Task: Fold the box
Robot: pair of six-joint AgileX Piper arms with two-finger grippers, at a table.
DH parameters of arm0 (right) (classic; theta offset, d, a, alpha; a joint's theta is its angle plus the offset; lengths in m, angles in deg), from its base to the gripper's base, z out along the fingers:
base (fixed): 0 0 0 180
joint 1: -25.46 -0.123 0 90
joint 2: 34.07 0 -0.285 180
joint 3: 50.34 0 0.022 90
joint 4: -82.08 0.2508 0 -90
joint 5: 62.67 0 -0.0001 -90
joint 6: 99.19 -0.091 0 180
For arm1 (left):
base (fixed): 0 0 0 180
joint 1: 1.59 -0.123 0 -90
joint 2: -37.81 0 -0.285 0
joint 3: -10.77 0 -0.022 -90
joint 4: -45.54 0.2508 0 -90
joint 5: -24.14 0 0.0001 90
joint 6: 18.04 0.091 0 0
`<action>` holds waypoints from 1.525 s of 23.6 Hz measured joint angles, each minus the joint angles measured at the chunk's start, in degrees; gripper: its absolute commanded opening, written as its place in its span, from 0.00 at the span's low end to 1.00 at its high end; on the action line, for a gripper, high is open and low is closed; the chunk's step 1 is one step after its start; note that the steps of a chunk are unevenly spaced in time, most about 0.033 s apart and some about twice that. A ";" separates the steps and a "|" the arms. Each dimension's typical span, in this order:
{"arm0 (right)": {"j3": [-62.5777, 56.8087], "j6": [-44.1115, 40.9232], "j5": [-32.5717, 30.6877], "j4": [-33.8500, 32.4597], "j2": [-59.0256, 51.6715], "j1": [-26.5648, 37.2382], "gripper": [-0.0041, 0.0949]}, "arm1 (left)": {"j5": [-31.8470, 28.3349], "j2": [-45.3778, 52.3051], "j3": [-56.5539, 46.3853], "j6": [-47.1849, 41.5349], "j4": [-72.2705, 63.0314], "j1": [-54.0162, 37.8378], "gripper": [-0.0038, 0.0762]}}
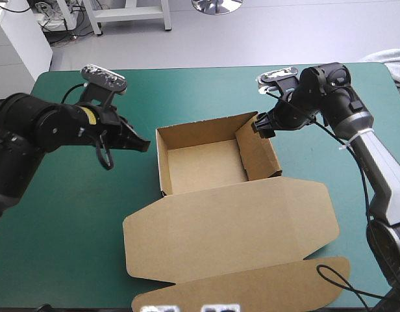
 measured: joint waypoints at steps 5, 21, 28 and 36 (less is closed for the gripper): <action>0.00 0.79 -0.06 -0.05 0.00 0.00 0.76 | 0.00 8.81 -9.38 0.43 0.17 0.00 0.04; 0.04 3.03 0.36 2.40 13.77 0.00 0.61 | 0.00 26.61 -39.08 -0.65 -0.08 0.00 0.04; 0.04 3.88 0.69 3.21 16.69 0.00 0.03 | 0.00 26.61 -39.32 -0.65 -0.08 0.00 0.04; 1.86 5.80 0.75 -2.71 16.99 0.25 0.02 | 0.00 26.61 -39.32 -0.66 -0.08 0.00 0.04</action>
